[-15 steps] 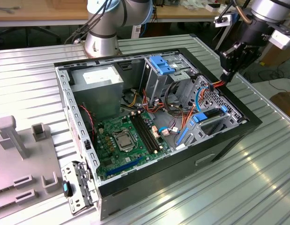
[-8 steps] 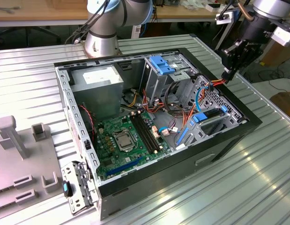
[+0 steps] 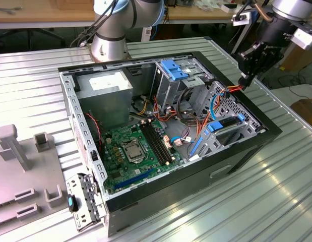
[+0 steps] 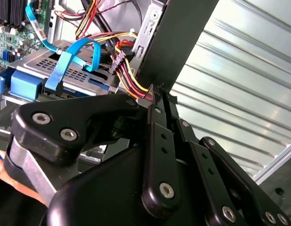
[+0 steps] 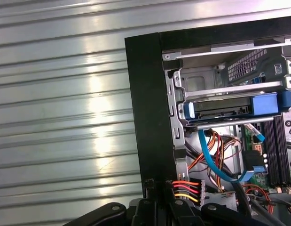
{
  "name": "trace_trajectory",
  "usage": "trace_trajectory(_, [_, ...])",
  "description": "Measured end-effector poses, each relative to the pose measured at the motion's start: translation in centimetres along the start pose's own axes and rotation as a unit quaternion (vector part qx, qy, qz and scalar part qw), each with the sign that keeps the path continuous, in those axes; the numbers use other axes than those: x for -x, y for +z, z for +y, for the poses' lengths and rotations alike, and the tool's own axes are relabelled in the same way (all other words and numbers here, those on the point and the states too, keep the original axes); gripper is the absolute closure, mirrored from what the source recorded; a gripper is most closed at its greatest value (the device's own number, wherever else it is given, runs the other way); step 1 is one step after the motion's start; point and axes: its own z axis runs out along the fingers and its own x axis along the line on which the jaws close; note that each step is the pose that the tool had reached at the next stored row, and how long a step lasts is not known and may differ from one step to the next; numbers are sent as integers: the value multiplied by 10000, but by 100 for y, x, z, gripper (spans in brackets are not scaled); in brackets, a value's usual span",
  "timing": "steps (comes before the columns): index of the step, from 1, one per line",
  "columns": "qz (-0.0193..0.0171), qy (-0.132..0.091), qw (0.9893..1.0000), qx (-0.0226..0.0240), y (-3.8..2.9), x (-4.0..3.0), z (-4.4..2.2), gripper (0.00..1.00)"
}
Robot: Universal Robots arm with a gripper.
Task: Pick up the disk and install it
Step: 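Insert the first disk wire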
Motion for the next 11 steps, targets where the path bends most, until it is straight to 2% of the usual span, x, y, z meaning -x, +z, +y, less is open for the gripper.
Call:
trace_trajectory(3, [-2,175,9998,2,0,1,0,84])
trace_trajectory(5, [-5,451,9990,5,0,1,0,84])
trace_trajectory(7, [-7,605,9982,7,0,2,0,84])
trace_trajectory(11, [-16,936,9956,12,0,2,0,84])
